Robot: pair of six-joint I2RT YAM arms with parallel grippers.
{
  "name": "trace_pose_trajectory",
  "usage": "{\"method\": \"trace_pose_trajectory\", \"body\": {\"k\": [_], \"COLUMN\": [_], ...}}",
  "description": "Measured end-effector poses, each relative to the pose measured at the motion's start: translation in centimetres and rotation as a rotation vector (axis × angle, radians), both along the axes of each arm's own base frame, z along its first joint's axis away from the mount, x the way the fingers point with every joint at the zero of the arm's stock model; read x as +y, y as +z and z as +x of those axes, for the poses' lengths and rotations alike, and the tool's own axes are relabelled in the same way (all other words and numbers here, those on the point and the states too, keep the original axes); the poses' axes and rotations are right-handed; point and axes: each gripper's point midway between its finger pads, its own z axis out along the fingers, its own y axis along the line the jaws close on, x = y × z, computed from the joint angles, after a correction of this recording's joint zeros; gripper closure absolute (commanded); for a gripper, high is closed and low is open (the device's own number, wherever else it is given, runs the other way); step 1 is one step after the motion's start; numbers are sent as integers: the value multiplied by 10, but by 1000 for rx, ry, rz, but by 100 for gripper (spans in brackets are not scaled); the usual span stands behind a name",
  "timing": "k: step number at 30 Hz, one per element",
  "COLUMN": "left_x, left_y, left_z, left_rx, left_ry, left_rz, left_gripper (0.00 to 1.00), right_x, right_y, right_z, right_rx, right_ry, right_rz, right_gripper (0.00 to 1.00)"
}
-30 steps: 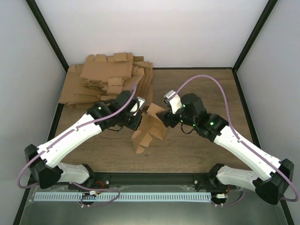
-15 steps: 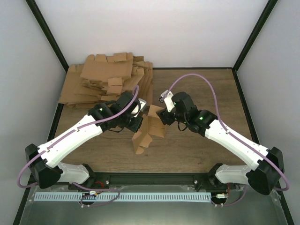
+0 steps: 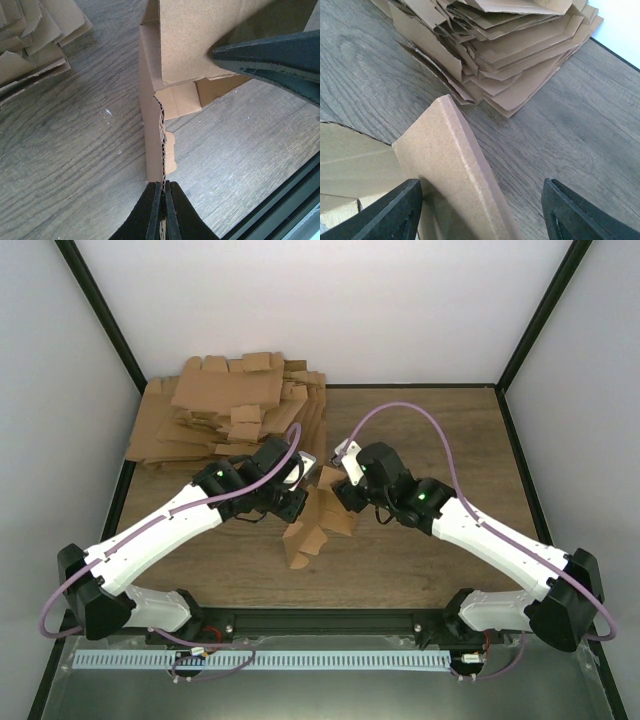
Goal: Fold the paper box
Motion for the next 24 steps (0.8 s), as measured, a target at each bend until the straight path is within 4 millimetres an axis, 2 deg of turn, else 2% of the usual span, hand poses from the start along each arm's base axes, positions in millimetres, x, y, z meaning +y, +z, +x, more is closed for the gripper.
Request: {"method": "trace_pose_trajectory", "body": {"k": [8,15,20,24], "left_x": [1,1,1,1], "left_y": [0,-1,-1,-2], "left_z": [1,1,2,2], "left_rx": [-7,-10,-11,-12], "left_ry": [5,5,6,6], "left_rz": [6,12,15,20], "left_gripper": [96,96,96,96], "right_x": [7,7,6,5], "right_y": [4,21,14,-5], "right_z": [-14,-30,-37,-46], "right_rx": [34,37,72,129], "right_ry": [73,127,145,156], "right_rz": [36,89,82,81], "right_gripper": [28,37,43,45]}}
